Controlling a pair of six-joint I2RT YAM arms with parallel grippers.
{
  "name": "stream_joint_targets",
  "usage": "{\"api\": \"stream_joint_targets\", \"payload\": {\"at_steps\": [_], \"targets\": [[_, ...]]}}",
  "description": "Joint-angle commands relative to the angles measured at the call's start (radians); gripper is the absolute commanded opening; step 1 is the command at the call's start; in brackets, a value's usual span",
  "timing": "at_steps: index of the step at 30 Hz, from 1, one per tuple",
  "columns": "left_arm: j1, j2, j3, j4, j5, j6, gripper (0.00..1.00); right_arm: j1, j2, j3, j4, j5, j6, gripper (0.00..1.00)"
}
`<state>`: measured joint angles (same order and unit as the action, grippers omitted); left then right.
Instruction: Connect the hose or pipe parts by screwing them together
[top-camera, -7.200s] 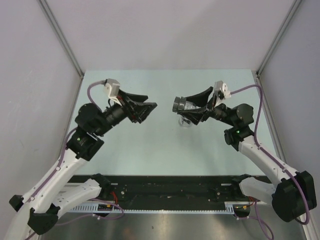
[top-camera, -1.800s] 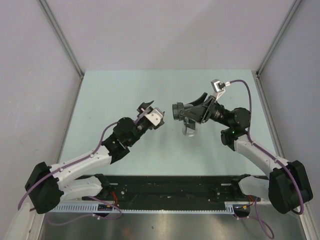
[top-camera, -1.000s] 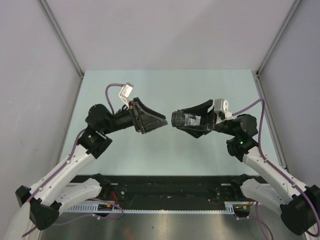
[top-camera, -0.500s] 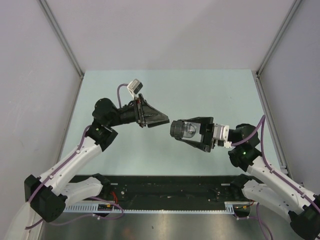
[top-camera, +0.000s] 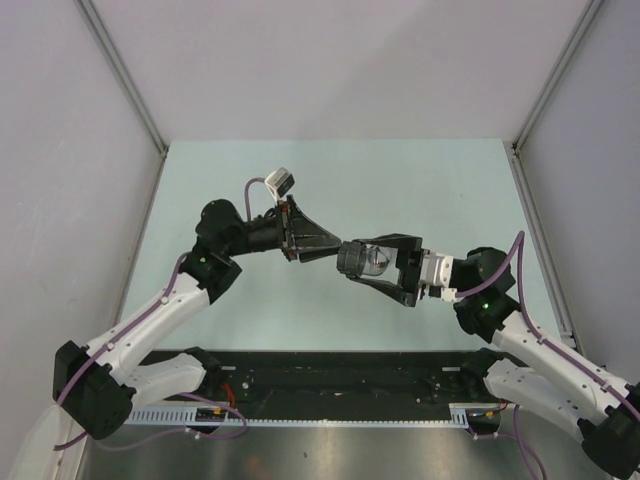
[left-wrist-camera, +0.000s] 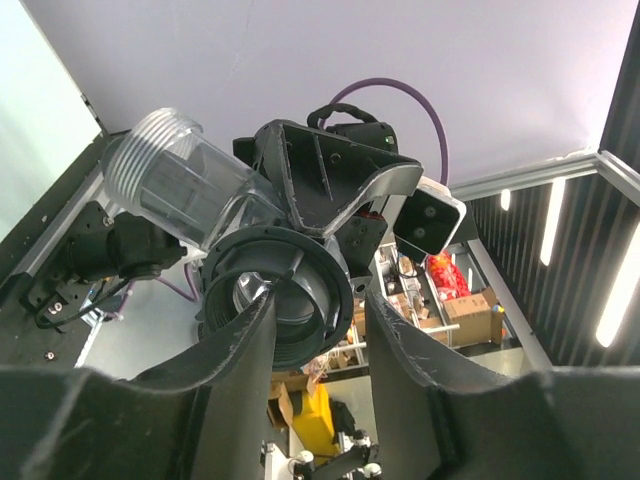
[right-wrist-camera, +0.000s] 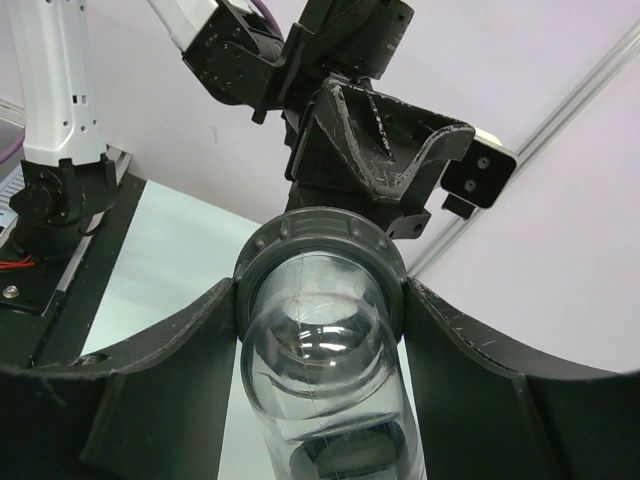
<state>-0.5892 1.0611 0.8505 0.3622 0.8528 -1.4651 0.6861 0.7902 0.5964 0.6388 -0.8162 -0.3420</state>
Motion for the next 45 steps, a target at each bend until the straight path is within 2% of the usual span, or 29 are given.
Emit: {"api": "stream_joint_targets", "payload": {"at_steps": [1, 3, 4, 6, 10, 13, 16, 17, 19, 20, 22, 23, 25, 26, 31, 35, 37, 41, 45], "targets": [[-0.03, 0.013, 0.001, 0.046, 0.008, -0.017, 0.4, 0.013, 0.004, 0.006, 0.053, 0.026, -0.022, 0.0], [-0.038, 0.016, 0.005, 0.053, 0.008, -0.008, 0.33, 0.016, 0.006, 0.006, 0.055, 0.032, -0.02, 0.0], [-0.043, 0.017, 0.007, 0.055, 0.009, -0.005, 0.18, 0.018, 0.004, 0.005, 0.055, 0.037, -0.019, 0.0], [-0.049, 0.016, 0.012, 0.06, 0.012, 0.02, 0.0, 0.018, 0.006, 0.005, 0.055, 0.064, -0.006, 0.0], [-0.058, 0.002, 0.01, 0.066, 0.005, 0.087, 0.0, 0.02, 0.02, 0.006, 0.085, 0.103, 0.064, 0.0], [-0.076, -0.007, 0.025, 0.09, -0.006, 0.236, 0.0, 0.016, 0.044, 0.006, 0.163, 0.144, 0.188, 0.0], [-0.099, -0.021, 0.021, 0.092, -0.021, 0.444, 0.0, 0.007, 0.087, 0.014, 0.252, 0.16, 0.346, 0.0], [-0.101, -0.027, 0.003, 0.092, -0.034, 0.557, 0.0, -0.003, 0.108, 0.02, 0.286, 0.161, 0.398, 0.0], [-0.103, -0.058, -0.03, 0.092, -0.079, 0.673, 0.0, -0.017, 0.127, 0.043, 0.295, 0.164, 0.53, 0.0], [-0.104, -0.07, -0.059, 0.092, -0.124, 0.803, 0.0, -0.019, 0.133, 0.051, 0.291, 0.167, 0.569, 0.0], [-0.124, -0.105, -0.089, 0.095, -0.173, 0.953, 0.0, -0.036, 0.147, 0.081, 0.268, 0.164, 0.677, 0.0], [-0.135, -0.115, -0.114, 0.096, -0.217, 1.115, 0.0, -0.039, 0.152, 0.092, 0.237, 0.164, 0.716, 0.0], [-0.173, -0.131, -0.134, 0.096, -0.256, 1.263, 0.0, -0.051, 0.159, 0.109, 0.217, 0.154, 0.782, 0.0], [-0.184, -0.133, -0.152, 0.096, -0.262, 1.424, 0.01, -0.056, 0.164, 0.117, 0.223, 0.144, 0.861, 0.0], [-0.204, -0.09, -0.185, 0.096, -0.288, 1.745, 0.0, -0.097, 0.205, 0.131, 0.257, 0.037, 1.058, 0.0], [-0.233, -0.078, -0.234, 0.096, -0.308, 2.072, 0.0, -0.151, 0.227, 0.137, 0.255, -0.046, 1.188, 0.0], [-0.25, -0.084, -0.248, 0.096, -0.317, 2.164, 0.0, -0.169, 0.231, 0.137, 0.26, -0.096, 1.245, 0.0], [-0.253, -0.085, -0.272, 0.096, -0.333, 2.345, 0.0, -0.186, 0.233, 0.135, 0.257, -0.164, 1.253, 0.0], [-0.253, -0.096, -0.283, 0.095, -0.363, 2.398, 0.01, -0.191, 0.241, 0.135, 0.259, -0.208, 1.241, 0.0]]}}
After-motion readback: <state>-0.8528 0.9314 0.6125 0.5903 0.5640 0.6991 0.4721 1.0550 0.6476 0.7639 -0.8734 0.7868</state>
